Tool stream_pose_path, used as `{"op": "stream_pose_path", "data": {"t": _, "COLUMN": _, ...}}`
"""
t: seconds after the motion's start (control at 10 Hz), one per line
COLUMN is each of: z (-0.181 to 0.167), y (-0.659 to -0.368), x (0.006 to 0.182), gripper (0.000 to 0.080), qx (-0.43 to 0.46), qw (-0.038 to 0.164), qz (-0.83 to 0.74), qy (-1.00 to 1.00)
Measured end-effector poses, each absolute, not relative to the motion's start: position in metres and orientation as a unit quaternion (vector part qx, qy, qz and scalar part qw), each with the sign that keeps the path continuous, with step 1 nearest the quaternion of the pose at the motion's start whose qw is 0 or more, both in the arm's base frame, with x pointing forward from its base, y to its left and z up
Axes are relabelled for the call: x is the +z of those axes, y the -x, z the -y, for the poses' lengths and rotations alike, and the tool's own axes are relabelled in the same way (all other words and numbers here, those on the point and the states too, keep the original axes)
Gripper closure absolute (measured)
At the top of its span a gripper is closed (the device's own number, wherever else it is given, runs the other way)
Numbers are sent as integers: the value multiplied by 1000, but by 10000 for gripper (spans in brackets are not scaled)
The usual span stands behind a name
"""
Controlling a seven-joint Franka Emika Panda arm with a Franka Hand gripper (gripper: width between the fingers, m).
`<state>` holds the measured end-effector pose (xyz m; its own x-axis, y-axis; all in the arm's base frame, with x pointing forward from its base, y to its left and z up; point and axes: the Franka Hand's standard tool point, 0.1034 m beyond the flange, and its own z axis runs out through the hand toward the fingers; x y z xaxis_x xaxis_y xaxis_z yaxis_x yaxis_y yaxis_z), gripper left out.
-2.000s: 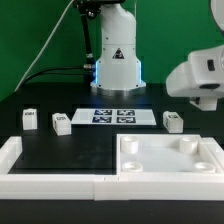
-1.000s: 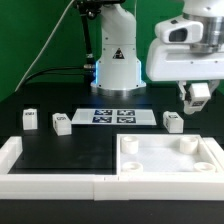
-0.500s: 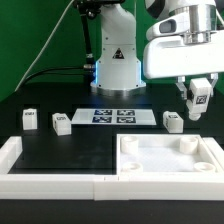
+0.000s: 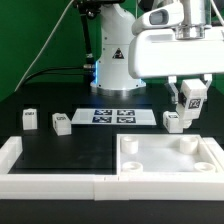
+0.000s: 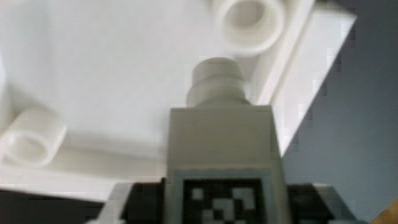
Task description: Assemble one leg
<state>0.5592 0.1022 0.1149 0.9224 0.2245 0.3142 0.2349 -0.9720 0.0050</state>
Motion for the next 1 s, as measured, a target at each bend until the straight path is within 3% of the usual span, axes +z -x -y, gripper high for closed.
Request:
{"op": "stream_pose_path", "data": {"t": 0.3, "z": -110, "y": -595, "x": 128, "gripper": 511, "qx": -164, "qw": 17, "qz": 130, "qy": 978}}
{"op": "stream_pose_path", "data": {"t": 0.9, "z": -110, "y": -595, "x": 127, "gripper": 511, "qx": -189, "qw": 17, "qz": 128, "qy": 973}}
{"op": "stream_pose_path", "data": {"t": 1.0, "z": -113, "y": -584, "x": 120, "gripper": 511, "qx": -207, "qw": 18, "qz": 126, "qy": 970}}
